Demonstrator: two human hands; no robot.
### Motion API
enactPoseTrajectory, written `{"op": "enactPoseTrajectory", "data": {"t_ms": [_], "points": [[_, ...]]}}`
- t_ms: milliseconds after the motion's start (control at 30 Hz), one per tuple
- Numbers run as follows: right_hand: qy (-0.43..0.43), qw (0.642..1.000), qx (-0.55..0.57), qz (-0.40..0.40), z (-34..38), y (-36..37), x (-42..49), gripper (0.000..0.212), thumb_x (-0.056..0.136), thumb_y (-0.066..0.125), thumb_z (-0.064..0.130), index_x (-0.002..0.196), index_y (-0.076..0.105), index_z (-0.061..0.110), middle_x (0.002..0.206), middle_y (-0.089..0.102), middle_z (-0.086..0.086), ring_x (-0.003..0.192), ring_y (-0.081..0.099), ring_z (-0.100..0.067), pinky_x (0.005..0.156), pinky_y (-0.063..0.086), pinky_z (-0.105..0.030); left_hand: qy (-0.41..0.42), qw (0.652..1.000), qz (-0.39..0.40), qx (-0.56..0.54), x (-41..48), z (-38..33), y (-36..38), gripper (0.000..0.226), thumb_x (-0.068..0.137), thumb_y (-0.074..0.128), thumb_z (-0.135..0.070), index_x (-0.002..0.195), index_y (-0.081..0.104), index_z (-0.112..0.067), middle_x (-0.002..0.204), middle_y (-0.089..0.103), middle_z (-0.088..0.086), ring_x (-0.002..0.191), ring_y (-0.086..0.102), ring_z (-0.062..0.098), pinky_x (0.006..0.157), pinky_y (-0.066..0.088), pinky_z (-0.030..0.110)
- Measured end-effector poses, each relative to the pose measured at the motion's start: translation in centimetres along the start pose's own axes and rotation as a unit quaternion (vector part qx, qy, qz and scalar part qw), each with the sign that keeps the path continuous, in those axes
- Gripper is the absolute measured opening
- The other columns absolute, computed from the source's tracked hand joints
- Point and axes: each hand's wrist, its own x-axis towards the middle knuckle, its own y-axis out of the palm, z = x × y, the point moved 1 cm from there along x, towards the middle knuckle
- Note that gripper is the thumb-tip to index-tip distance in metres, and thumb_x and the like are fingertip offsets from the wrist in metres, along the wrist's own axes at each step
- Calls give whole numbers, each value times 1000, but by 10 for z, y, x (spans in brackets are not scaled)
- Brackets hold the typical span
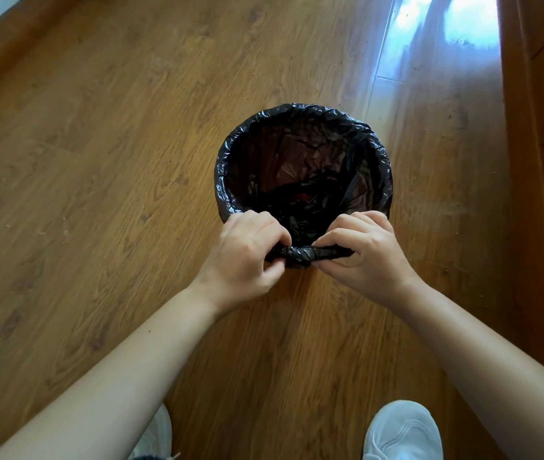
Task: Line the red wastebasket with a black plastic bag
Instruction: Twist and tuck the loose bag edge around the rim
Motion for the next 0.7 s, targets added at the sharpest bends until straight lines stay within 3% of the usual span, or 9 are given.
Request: {"op": "enactPoseTrajectory", "data": {"t_ms": [200, 333, 467, 567, 700], "points": [[13, 999, -1, -33, 3, 7, 3, 10, 68, 74, 26, 74, 67, 20, 71, 62, 5, 69, 57, -14, 79, 30, -30, 3, 1000, 13, 6, 2, -8, 5, 29, 68, 67, -26, 91, 63, -9, 88, 63, 5, 85, 55, 24, 83, 35, 33], [18, 999, 8, -35, 6, 9, 5, 12, 69, 77, 25, 74, 68, 19, 71, 62, 4, 70, 57, -15, 79, 31, -32, -11, 1000, -1, 18, 5, -5, 6, 15, 69, 61, -13, 82, 64, -7, 79, 64, 7, 76, 56, 28, 76, 29, 28], [-6, 1000, 2, -12, 8, 1, 2, 19, 69, 76, 26, 84, 69, 16, 79, 64, -1, 79, 59, -19, 91, 36, -43, -12, 1000, -11, 18, 5, -2, 5, 13, 65, 59, -7, 78, 63, -7, 74, 63, 6, 72, 55, 26, 73, 23, 22], [-19, 1000, -15, 12, 4, -11, -2, 28, 68, 78, 25, 92, 68, 16, 87, 64, -2, 88, 56, -16, 107, 23, -51, -13, 1000, -17, 14, 4, 0, 5, 14, 64, 59, -5, 77, 63, -7, 74, 63, 5, 72, 54, 25, 73, 23, 22], [4, 1000, -23, 3, -2, -12, -2, 24, 66, 79, 18, 88, 69, 14, 84, 64, -3, 85, 59, -22, 106, 26, -54, -16, 1000, -19, 10, 3, 1, 3, 15, 64, 59, -4, 78, 62, -8, 75, 62, 5, 73, 53, 23, 75, 27, 24]]}}
